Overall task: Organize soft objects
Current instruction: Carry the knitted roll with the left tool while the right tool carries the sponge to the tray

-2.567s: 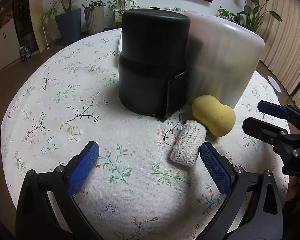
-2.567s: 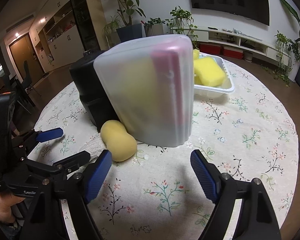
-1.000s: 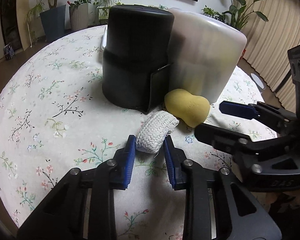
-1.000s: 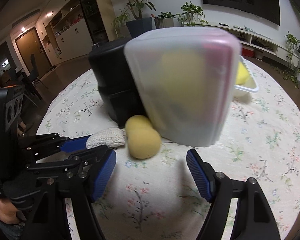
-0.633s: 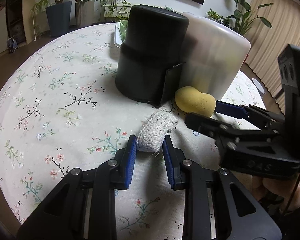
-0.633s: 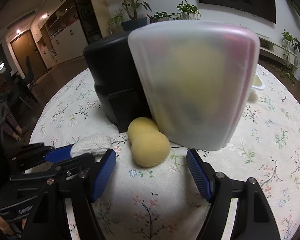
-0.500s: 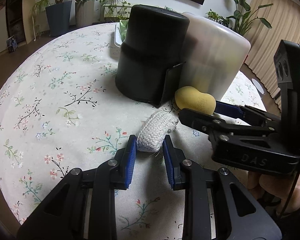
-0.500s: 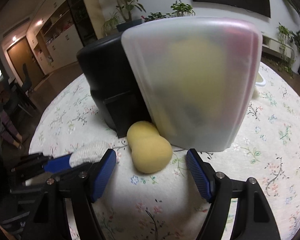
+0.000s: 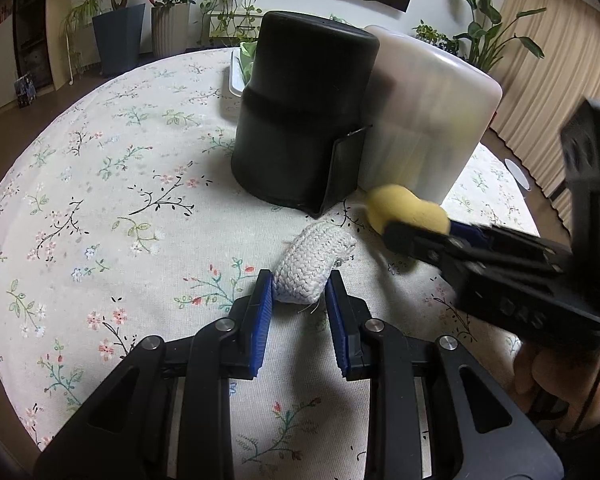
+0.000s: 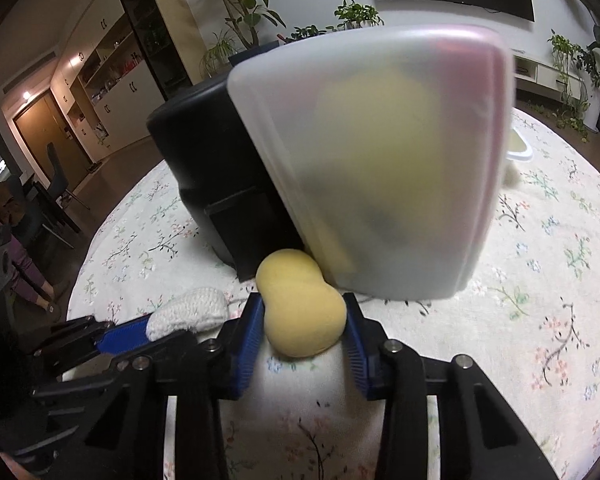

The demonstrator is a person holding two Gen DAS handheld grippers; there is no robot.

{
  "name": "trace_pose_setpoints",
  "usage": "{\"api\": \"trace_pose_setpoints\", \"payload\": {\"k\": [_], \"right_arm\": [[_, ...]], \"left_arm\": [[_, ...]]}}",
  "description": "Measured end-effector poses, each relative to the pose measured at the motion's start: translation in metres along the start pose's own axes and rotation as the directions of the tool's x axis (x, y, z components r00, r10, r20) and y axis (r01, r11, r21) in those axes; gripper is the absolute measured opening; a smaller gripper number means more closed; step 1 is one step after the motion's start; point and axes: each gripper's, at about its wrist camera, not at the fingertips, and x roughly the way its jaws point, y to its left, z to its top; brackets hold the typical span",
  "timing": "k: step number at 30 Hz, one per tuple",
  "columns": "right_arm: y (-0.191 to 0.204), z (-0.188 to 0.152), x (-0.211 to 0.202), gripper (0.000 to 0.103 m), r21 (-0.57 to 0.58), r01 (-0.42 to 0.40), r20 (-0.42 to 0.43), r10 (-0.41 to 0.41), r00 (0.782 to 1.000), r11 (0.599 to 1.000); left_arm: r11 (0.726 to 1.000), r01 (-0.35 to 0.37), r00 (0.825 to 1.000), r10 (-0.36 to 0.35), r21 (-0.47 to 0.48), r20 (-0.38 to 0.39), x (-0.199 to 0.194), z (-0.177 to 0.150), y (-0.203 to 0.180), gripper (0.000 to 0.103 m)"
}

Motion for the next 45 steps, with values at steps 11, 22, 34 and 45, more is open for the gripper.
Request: {"api": "trace_pose_setpoints", "payload": {"k": [11,22,34,45], "right_arm": [[-0.015,-0.045,-0.053,0.039,-0.012,0.037,-0.027,-0.037,0.999,0.999],[-0.07,-0.046,-0.107,0.039,0.05,0.08,-0.022,-0.079,0.997,0.996],[-0.142,0.001,-0.148,0.039,0.098,0.147,0.03,-0.15,0.988,0.984],[-0.177,0.127,-0.136,0.039,-0.008,0.271,0.089,-0.27,0.959,0.962]], "left_arm": [[0.999,0.015,1.0,-0.015,0.033,0.013,-0.015,-0.01,-0.017,0.024],[1.0,0.021,1.0,-0.021,0.017,0.009,-0.038,-0.017,-0.022,0.024],[0.999,-0.044,0.99,0.044,-0.001,0.132,-0.085,0.066,0.026,0.024],[0.991,-0.08,0.992,0.069,0.103,0.109,-0.047,0.191,0.035,0.024]]}}
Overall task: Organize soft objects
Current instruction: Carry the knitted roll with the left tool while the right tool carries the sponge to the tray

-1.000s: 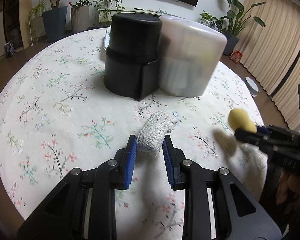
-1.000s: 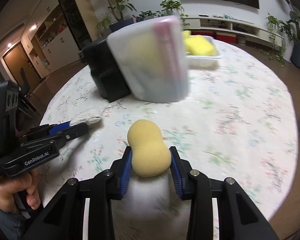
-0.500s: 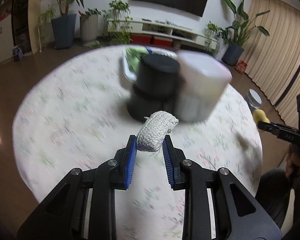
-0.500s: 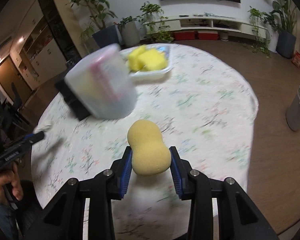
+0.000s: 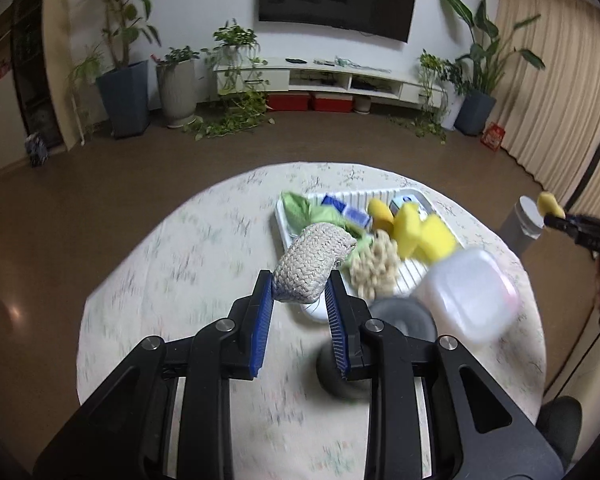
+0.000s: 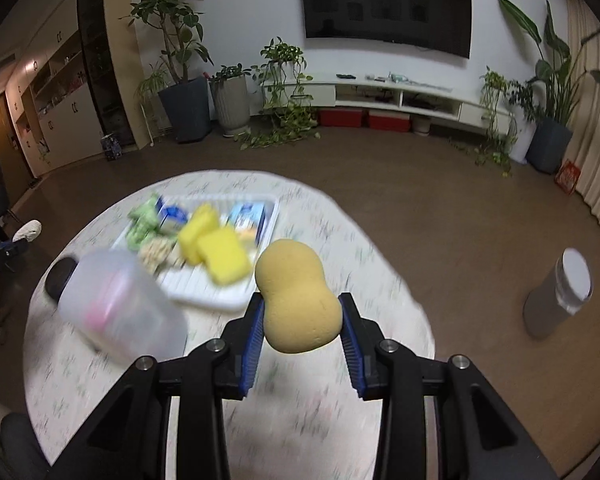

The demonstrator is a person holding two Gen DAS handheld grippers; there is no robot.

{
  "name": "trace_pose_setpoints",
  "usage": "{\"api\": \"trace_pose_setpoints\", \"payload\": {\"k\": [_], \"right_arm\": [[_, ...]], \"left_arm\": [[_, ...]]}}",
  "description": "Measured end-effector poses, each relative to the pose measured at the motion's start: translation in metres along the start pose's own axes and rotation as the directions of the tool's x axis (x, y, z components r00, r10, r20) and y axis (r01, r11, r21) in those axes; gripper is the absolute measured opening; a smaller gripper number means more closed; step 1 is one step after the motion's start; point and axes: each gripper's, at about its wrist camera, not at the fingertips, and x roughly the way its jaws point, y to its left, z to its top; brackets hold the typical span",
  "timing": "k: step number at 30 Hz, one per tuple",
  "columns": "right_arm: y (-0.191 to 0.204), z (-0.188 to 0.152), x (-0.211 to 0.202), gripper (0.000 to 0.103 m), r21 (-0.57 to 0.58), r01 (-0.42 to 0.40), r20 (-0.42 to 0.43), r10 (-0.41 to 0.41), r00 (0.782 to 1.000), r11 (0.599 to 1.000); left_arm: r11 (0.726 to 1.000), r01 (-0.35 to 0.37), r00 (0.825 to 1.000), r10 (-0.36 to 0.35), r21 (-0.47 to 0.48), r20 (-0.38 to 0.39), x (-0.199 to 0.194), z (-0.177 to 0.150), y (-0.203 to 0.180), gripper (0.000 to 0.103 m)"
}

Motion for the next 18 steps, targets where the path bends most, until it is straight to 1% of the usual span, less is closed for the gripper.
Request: {"api": "trace_pose_setpoints", "payload": {"k": [3,5,7,10,12,15,18], "right_arm": [[0.007,0.031,0.021,0.039,-0.046,0.006,-0.002,-0.006,1.0,0.999],[0.015,0.05,0.041,0.039,-0.075,-0.012,-0.018,0.011,1.0,0.997],[0.024,0.062,0.057,0.039,-0.102,-0.019,-0.036,0.016,0.999,0.995],[0.046,0.08,0.088,0.039,-0.163,-0.059,-0.075,0.047,0.996,0.985],[0.062,0.088,0.105,0.039,-0.207,-0.082,-0.095,0.063,0.993,0.975],[0.082,0.092,0.126,0.039,-0.249,-0.115,-0.133,0.084,0.988,0.961],[0.102,0.094,0.15,0.039,-0.299,-0.146,-0.176,0.096,0.98,0.943]], "left_arm": [[0.999,0.026,0.999,-0.024,0.048,-0.035,0.027,0.023,-0.009,0.024],[0.994,0.039,0.996,-0.031,0.101,-0.082,0.049,0.034,-0.021,0.024],[0.989,0.051,0.993,-0.035,0.141,-0.117,0.064,0.043,-0.03,0.024],[0.976,0.076,0.985,-0.042,0.204,-0.168,0.088,0.053,-0.042,0.024],[0.969,0.103,0.978,-0.058,0.226,-0.199,0.101,0.056,-0.048,0.024],[0.954,0.126,0.968,-0.059,0.271,-0.242,0.121,0.055,-0.058,0.024],[0.943,0.148,0.961,-0.066,0.298,-0.268,0.133,0.052,-0.068,0.024]]}}
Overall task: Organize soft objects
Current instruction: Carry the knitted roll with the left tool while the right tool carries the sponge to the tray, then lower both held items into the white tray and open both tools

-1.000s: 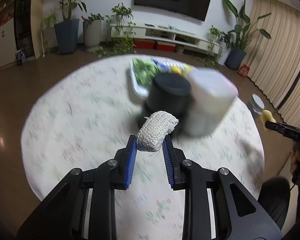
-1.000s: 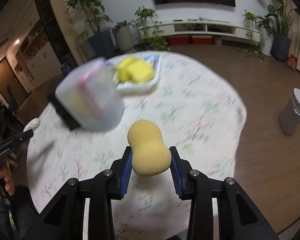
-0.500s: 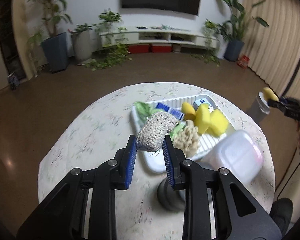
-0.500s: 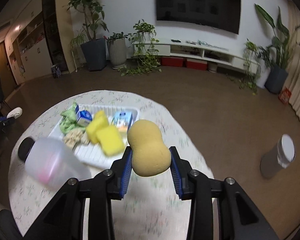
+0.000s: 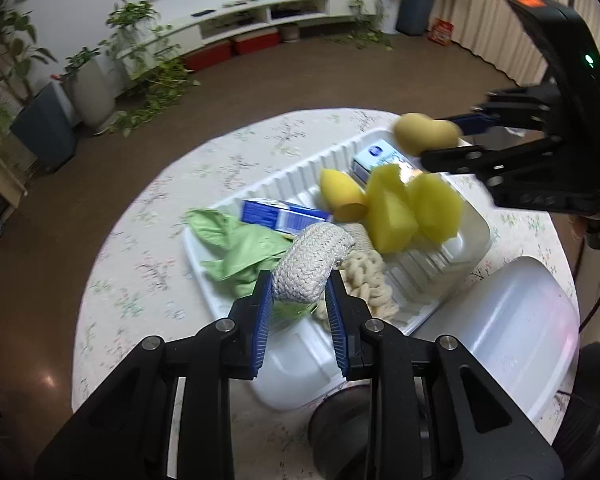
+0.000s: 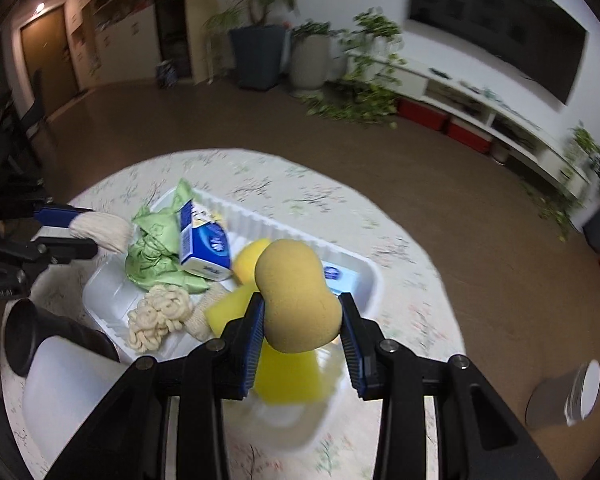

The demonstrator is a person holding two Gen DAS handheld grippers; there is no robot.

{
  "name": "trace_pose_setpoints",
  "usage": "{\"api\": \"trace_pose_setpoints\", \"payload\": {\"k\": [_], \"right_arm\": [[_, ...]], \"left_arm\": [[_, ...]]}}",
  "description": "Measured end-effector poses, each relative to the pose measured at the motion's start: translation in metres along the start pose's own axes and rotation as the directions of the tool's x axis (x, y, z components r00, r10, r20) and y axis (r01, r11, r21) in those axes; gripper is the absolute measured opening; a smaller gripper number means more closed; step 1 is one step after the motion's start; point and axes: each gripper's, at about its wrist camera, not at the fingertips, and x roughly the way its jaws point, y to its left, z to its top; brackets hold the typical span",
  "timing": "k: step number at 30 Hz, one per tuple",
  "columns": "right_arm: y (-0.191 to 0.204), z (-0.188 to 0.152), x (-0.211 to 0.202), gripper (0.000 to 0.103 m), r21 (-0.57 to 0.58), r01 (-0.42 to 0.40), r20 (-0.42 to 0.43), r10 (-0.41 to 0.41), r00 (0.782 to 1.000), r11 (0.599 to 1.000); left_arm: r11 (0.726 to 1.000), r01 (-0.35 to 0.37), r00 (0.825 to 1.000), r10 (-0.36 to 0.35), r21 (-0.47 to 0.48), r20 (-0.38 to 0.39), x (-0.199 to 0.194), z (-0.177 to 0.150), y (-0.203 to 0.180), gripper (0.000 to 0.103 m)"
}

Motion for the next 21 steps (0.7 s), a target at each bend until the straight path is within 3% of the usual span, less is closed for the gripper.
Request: {"api": "trace_pose_setpoints", "payload": {"k": [4,10,21], "right_arm": [[0.016,0.007,0.02,0.039,-0.062,-0.028,-0.033,0.026,0.999,0.998],[0.04,0.015,0.039,0.039,-0.14,-0.064,-0.061,0.056,0.997,0.988],[0.057,0.018,0.053,0.042,-0.205,-0.041,-0.096,0.022,0.995,0.978]], "left_arm": [[0.999,-0.007,0.999,0.009,0.045,-0.041,0.019,0.001,-0.008,0.025],[0.999,-0.017,0.998,0.019,0.04,-0.064,0.031,0.002,-0.007,0.026],[0.999,-0.036,0.996,0.039,0.038,-0.074,0.032,0.007,-0.008,0.03]]}}
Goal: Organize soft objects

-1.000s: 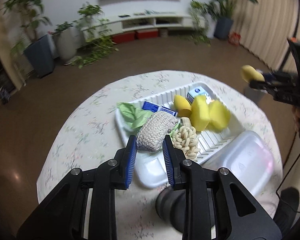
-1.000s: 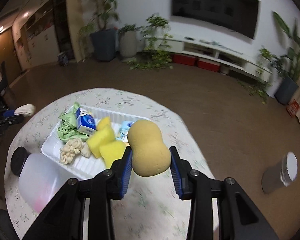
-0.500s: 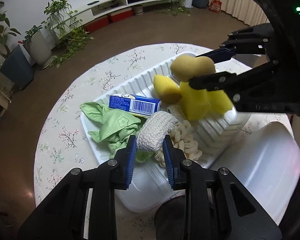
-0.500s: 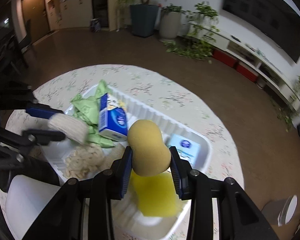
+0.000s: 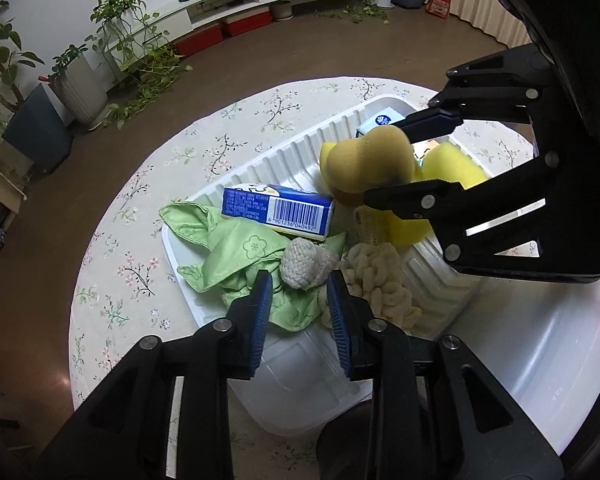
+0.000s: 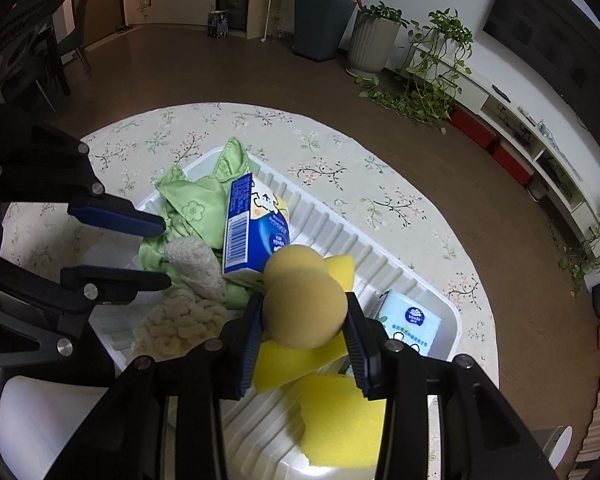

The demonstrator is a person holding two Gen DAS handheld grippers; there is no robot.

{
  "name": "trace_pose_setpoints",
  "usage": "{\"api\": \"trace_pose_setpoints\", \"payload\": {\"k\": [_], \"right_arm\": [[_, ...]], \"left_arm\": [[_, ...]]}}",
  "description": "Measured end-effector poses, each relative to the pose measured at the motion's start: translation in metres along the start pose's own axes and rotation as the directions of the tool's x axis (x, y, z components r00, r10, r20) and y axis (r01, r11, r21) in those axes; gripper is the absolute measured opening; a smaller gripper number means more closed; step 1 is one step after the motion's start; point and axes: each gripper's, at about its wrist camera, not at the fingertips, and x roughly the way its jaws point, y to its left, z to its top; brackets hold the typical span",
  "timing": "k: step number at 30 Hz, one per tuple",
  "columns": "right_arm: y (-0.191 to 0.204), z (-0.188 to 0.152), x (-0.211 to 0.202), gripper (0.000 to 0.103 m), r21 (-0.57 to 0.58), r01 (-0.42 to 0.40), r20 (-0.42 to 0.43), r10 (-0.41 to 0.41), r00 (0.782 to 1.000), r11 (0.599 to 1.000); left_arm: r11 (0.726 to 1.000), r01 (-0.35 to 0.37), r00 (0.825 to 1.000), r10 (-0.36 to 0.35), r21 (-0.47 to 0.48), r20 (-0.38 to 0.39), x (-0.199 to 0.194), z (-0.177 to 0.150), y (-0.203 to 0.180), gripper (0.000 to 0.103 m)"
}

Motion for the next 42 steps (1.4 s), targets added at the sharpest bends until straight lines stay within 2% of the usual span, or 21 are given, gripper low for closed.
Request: {"api": "trace_pose_setpoints", "payload": {"k": [5,7,9,13,17,22,25,27,29,33,35,39,42], "right_arm": [[-0.005,-0.003,-0.004,0.055,0.015,0.015,-0.009,-0.015,1.0,1.0],[-0.007,-0.005,-0.008,0.063,0.021,0.023,-0.003,-0.023,1.0,0.999],[-0.008,-0.007,-0.011,0.069,0.034,0.02,0.003,-0.02,1.0,0.999],[-0.014,-0.013,-0.024,0.07,0.066,0.02,0.025,-0.022,0.999,0.998],[-0.025,-0.027,-0.051,0.071,0.125,0.026,0.082,-0.037,0.996,0.992],[-0.043,-0.054,-0.095,0.078,0.23,0.047,0.16,-0.085,0.983,0.972],[-0.05,-0.078,-0.123,0.084,0.318,0.042,0.204,-0.112,0.973,0.947],[-0.051,-0.096,-0.139,0.086,0.372,0.027,0.235,-0.123,0.964,0.928],[-0.043,-0.118,-0.157,0.091,0.418,0.021,0.264,-0.143,0.954,0.908],[-0.014,-0.159,-0.179,0.097,0.475,-0.015,0.316,-0.154,0.936,0.88],[0.005,-0.178,-0.185,0.098,0.492,-0.027,0.327,-0.157,0.932,0.87],[0.047,-0.212,-0.193,0.102,0.52,-0.023,0.345,-0.185,0.92,0.854],[0.078,-0.234,-0.199,0.103,0.537,-0.007,0.353,-0.217,0.91,0.844]], "left_arm": [[0.999,-0.029,0.999,0.03,-0.027,0.033,-0.009,0.003,0.005,0.069],[0.999,-0.029,0.998,0.032,-0.046,0.056,-0.016,0.004,0.008,0.075],[0.998,-0.034,0.997,0.038,-0.059,0.074,-0.024,0.003,0.009,0.077],[0.995,-0.056,0.99,0.066,-0.082,0.123,-0.044,-0.003,0.008,0.089],[0.985,-0.122,0.975,0.142,-0.12,0.173,-0.074,-0.016,0.003,0.098],[0.957,-0.205,0.934,0.255,-0.206,0.251,-0.118,-0.04,-0.006,0.099],[0.937,-0.198,0.912,0.283,-0.289,0.295,-0.142,-0.063,-0.013,0.099],[0.909,-0.218,0.888,0.335,-0.355,0.314,-0.158,-0.082,-0.022,0.099],[0.892,-0.211,0.874,0.355,-0.4,0.332,-0.17,-0.1,-0.032,0.099],[0.871,-0.184,0.871,0.359,-0.456,0.334,-0.181,-0.129,-0.053,0.099],[0.862,-0.186,0.865,0.371,-0.471,0.338,-0.186,-0.148,-0.067,0.099],[0.851,-0.162,0.859,0.371,-0.499,0.353,-0.192,-0.182,-0.093,0.099],[0.838,-0.147,0.861,0.37,-0.526,0.348,-0.194,-0.199,-0.104,0.099]]}}
